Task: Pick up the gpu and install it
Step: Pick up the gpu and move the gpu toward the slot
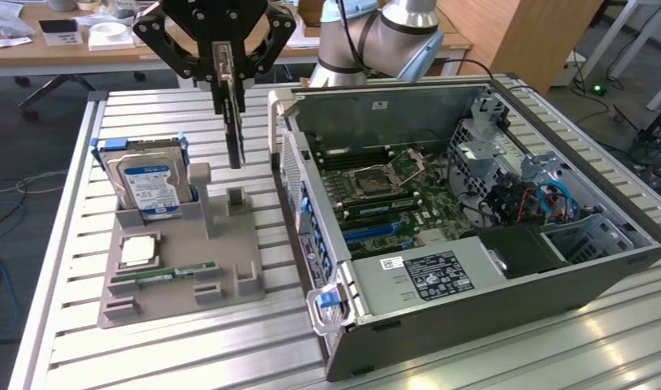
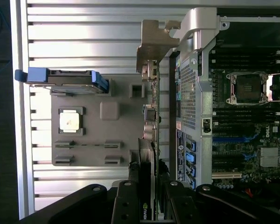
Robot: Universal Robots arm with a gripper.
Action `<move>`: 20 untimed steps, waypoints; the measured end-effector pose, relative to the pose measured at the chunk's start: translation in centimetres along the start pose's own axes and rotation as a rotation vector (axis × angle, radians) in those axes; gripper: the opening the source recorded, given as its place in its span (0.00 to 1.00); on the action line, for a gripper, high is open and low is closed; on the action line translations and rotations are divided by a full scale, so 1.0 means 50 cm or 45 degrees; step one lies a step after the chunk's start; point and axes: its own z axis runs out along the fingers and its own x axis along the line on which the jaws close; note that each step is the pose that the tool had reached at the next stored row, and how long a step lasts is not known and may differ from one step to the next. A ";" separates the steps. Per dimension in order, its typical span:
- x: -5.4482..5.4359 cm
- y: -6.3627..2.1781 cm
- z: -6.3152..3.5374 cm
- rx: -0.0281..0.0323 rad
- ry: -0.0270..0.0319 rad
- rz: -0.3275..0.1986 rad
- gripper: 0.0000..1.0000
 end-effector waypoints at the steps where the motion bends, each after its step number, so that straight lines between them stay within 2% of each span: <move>1: 0.000 0.000 0.000 0.0000 0.0000 0.000 0.26; 6: -0.007 0.000 0.000 0.0000 0.0000 0.000 0.26; 20: -0.048 0.001 0.001 0.0000 0.0000 0.000 0.26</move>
